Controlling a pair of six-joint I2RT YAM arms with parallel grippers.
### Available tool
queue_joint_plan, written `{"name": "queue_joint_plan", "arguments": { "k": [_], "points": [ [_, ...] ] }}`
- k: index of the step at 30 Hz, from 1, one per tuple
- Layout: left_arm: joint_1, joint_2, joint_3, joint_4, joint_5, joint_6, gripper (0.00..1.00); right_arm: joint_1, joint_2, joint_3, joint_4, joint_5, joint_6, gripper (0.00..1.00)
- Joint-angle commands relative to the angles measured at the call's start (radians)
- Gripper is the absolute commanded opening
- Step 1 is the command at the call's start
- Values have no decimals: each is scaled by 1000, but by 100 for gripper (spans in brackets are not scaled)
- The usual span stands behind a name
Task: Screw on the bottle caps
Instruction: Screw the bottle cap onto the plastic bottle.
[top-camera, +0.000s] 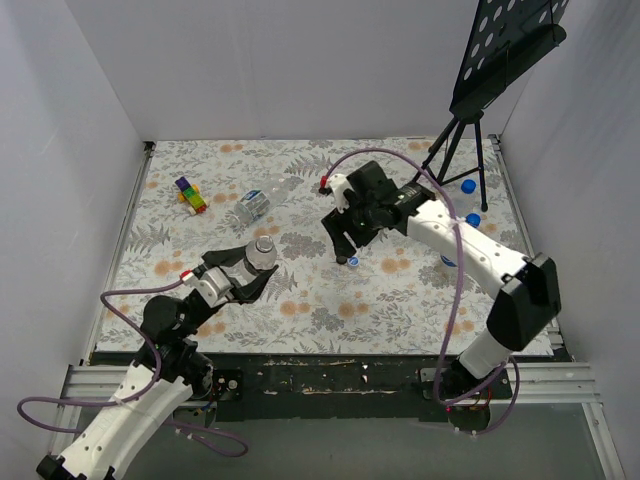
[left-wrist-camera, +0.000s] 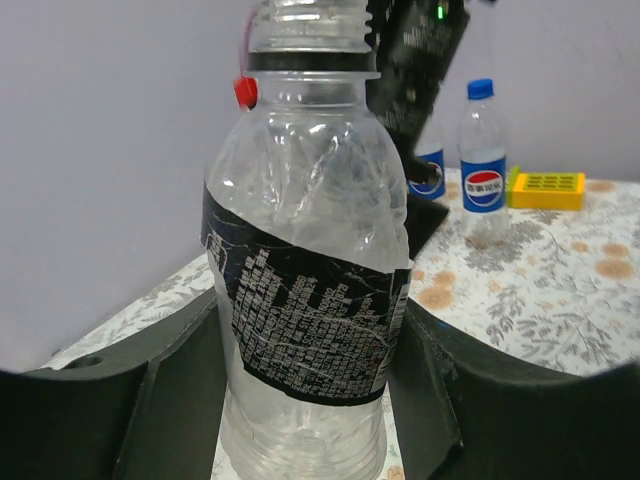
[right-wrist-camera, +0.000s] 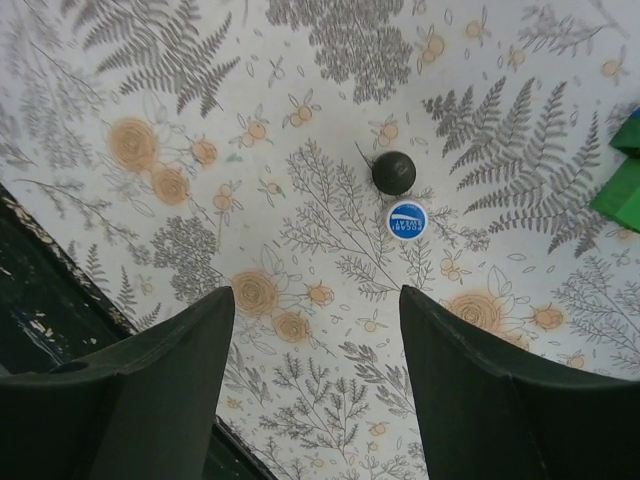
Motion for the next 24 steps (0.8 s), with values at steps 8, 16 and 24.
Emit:
{"name": "queue_joint_plan", "arguments": {
  "k": [8,16,24],
  "points": [
    [14,-36,-50,124,-279,-86,50,16,271,102,-12,58,-15,62],
    [94,-25,-54,173,-265,-187,51,15,420,172,17,160,-6,60],
    [114,-16,-51,168,-255,-187,51,15,503,192,39,187,4,57]
  ]
}}
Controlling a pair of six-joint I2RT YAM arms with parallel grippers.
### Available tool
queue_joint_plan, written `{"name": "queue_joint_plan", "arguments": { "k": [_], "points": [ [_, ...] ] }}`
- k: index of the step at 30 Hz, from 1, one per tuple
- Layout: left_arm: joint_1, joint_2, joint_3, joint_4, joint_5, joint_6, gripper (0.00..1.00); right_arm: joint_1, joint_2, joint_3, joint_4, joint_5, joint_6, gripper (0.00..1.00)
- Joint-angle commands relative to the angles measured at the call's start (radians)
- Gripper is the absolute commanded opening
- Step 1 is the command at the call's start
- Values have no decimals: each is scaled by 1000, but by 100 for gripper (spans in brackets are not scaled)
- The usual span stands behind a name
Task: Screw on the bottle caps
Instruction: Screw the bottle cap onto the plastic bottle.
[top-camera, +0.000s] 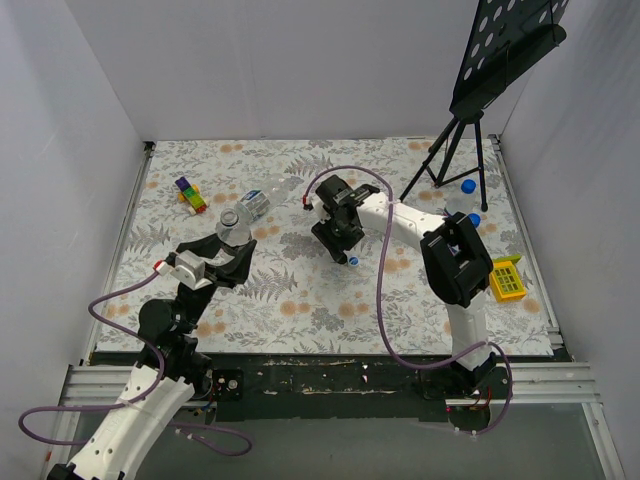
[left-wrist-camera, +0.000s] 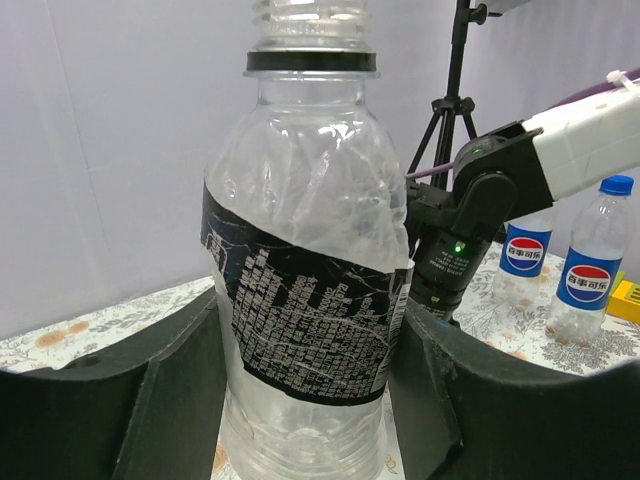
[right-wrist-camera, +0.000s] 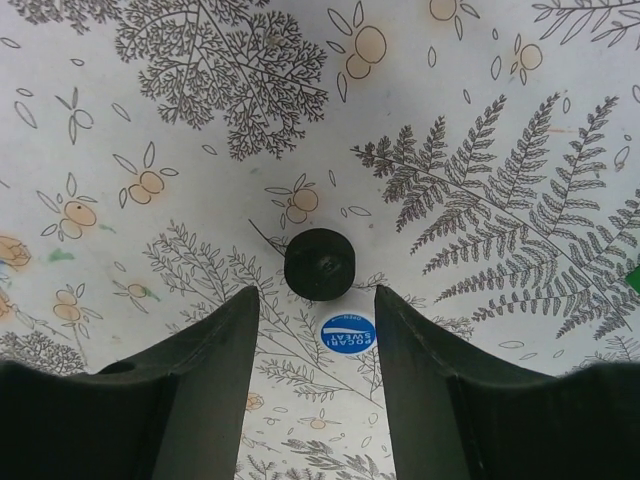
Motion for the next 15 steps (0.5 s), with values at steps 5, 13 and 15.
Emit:
{"name": "queue_joint_plan", "arguments": {
  "k": [5,13,15],
  "points": [
    [14,11,-2,21,12,-12,52,3,52,58,31,33,13,55],
    [17,12,-2,22,42,-12,51,3,63,52,29,24,13,46],
    [17,14,-2,22,49,-13,51,3,63,50,26,19,12,42]
  ]
}}
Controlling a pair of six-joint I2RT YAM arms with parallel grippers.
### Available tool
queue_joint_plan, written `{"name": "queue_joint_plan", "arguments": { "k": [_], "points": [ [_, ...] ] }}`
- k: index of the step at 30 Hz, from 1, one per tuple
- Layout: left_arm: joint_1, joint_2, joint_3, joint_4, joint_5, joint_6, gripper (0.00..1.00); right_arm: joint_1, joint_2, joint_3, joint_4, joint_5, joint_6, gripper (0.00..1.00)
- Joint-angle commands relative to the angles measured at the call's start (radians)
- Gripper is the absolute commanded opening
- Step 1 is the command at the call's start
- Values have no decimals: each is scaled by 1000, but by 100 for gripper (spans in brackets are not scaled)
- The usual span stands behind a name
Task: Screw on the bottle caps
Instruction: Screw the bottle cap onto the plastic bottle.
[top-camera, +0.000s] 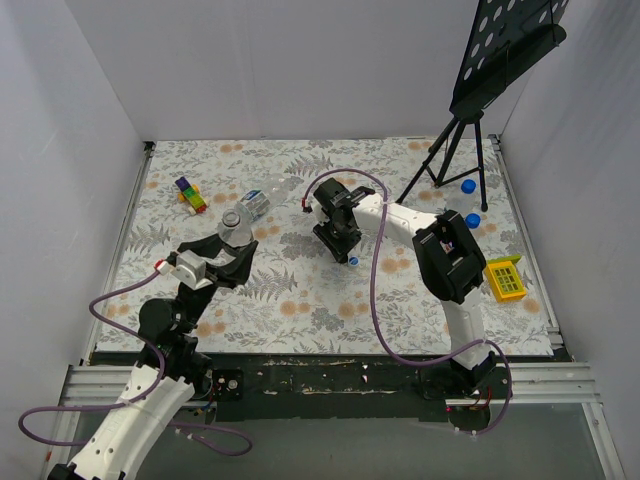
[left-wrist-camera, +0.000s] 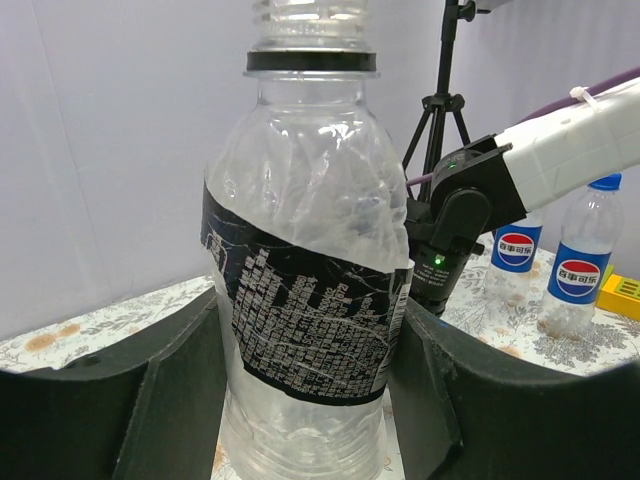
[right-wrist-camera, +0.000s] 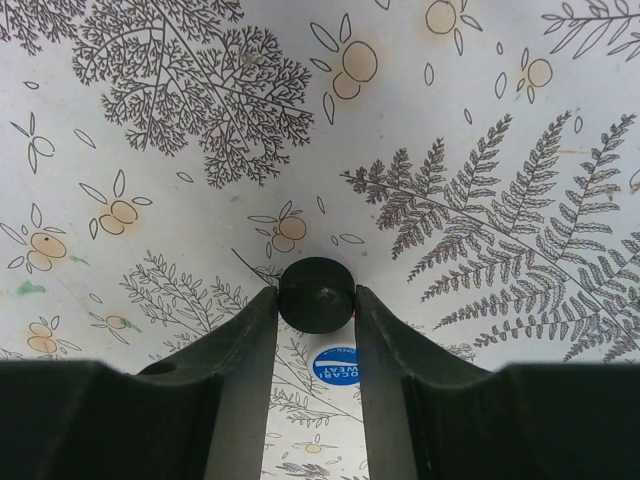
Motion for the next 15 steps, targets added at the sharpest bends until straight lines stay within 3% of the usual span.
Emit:
{"name": "queue_joint_plan", "arguments": {
  "k": [1,6,15],
  "points": [
    [9,12,-1,20,31,-3,51,3,3,35,10,-6,7,39],
    [9,21,1,17,42,-3,51,5,8,31,5,-11,7,38],
    [9,30,4,15,52,-5,52,6,8,27,2,-14,4,45]
  ]
}}
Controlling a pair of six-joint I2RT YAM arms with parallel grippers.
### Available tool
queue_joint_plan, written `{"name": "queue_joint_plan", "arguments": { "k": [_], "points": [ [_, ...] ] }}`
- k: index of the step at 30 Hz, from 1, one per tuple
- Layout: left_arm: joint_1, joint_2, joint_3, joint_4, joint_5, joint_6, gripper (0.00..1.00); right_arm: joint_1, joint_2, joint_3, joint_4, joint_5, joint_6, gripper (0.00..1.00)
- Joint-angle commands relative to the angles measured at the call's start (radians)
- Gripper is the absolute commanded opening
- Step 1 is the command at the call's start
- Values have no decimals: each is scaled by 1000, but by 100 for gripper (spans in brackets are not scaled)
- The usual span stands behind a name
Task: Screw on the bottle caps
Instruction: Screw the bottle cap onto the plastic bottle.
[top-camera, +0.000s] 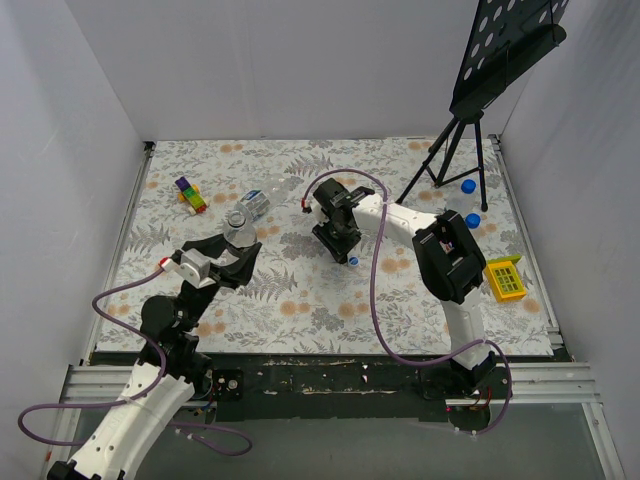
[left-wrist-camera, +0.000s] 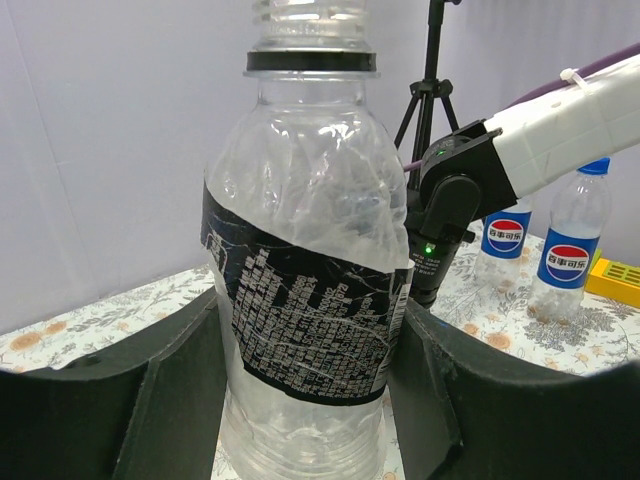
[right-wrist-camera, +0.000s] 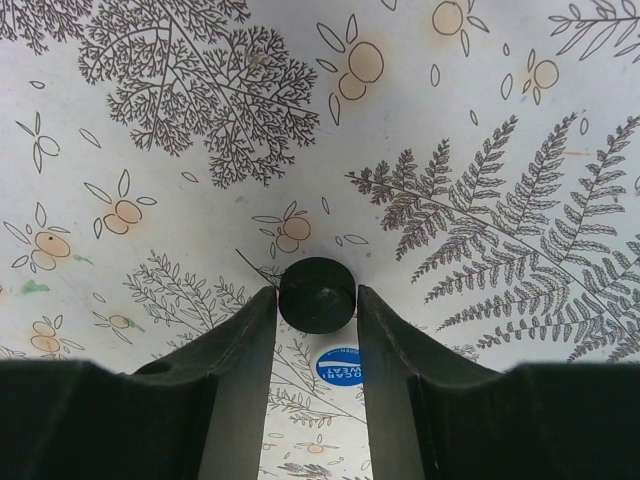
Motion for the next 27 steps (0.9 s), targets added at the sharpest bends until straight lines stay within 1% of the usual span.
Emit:
{"name": "queue_joint_plan", "arguments": {
  "k": [1,18,26,27],
  "points": [
    [7,5,4,17,13,-4,52,4,8,27,2,-10,2,46],
    [9,23,7,11,27,-3,52,8,32,27,-12,4,-3,45],
    [9,33,10,2,36,2,51,8,-18,24,-23,-10,-14,33],
    [9,36,9,0,40,7,52,8,-33,23,-27,-42,-24,31]
  ]
}}
